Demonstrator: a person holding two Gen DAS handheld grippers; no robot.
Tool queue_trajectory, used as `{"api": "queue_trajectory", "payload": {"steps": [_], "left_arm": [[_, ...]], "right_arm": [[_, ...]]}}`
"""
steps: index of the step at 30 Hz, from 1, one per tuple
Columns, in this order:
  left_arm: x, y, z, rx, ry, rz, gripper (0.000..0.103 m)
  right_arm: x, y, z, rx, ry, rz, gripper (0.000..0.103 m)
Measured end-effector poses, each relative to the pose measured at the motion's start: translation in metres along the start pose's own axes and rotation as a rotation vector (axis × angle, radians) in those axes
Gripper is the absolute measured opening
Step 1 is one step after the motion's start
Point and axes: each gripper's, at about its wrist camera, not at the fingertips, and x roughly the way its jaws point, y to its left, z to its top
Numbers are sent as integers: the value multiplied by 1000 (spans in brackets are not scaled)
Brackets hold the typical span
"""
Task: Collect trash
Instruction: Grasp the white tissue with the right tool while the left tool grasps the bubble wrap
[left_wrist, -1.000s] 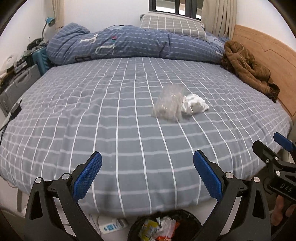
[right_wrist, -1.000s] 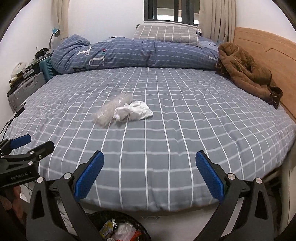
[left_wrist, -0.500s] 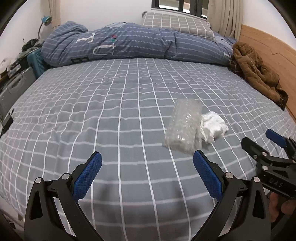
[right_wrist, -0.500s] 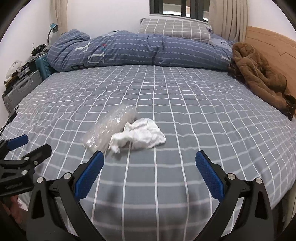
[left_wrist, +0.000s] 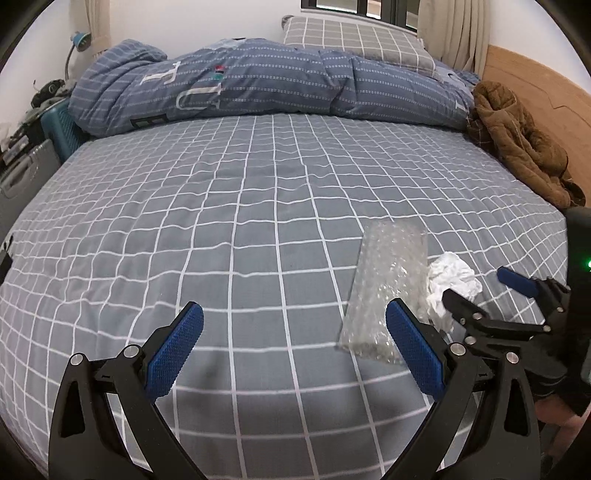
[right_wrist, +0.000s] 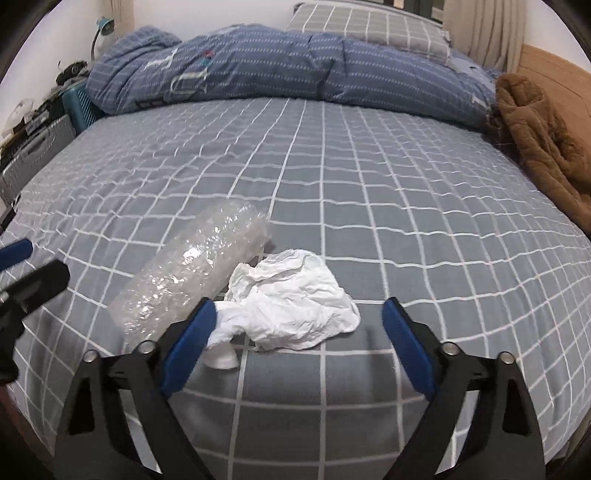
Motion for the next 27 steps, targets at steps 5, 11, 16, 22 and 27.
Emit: {"api": "queue_trajectory", "payload": {"steps": [5, 11, 16, 22, 27], "left_arm": [[14, -3, 6, 16, 13, -5, 97], [27, -13, 11, 35, 31, -21, 97], [42, -30, 10, 60, 55, -44, 97], [60, -50, 9, 76, 86, -76, 97], [65, -62, 9, 80, 96, -103, 96]], "right_arm": [[22, 3, 0, -22, 64, 31, 52], [23, 2, 1, -37, 72, 60, 10], [3, -10, 9, -14, 13, 50, 10], [-8, -37, 14, 41, -14, 30, 10], [-10, -50, 14, 54, -10, 22, 10]]}}
